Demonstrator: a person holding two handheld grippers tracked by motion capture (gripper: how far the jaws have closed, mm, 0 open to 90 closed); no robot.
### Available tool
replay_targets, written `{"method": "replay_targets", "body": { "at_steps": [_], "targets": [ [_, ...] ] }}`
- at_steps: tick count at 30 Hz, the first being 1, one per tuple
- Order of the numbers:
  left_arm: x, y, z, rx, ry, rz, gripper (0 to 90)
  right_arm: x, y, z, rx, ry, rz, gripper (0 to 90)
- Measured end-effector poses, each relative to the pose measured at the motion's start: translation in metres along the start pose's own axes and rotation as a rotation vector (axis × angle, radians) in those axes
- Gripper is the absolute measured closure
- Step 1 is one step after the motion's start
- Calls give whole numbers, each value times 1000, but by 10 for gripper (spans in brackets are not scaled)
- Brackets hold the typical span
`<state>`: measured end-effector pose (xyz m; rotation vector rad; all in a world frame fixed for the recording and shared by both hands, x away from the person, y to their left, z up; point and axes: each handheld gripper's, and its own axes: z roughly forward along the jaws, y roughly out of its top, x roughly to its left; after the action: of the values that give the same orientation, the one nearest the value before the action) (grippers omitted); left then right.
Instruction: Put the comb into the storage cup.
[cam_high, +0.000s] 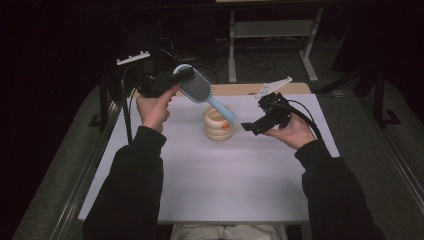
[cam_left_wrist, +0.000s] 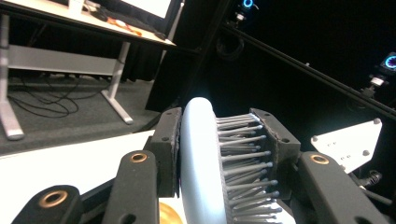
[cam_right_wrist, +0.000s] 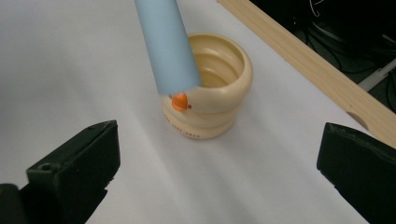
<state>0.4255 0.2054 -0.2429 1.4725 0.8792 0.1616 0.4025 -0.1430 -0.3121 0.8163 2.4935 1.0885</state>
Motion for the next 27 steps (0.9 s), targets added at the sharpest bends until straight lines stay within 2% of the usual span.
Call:
{"method": "replay_targets", "body": {
  "at_steps": [5,14,19,27],
  "targets": [
    [4,3,-5,-12,18,1,568,-5,-16,-4,-19,7,34,0],
    [7,11,-5,-27,41,8,568,-16,-48,-15,-75,-11,84,0],
    [8,14,-1,-39,60,-11,569,-20,-67,-20,-96,-26,130,0],
    [8,23,2,-41,92,23,568,-23,-97,-29,-128,-49,177,0]
  ]
}}
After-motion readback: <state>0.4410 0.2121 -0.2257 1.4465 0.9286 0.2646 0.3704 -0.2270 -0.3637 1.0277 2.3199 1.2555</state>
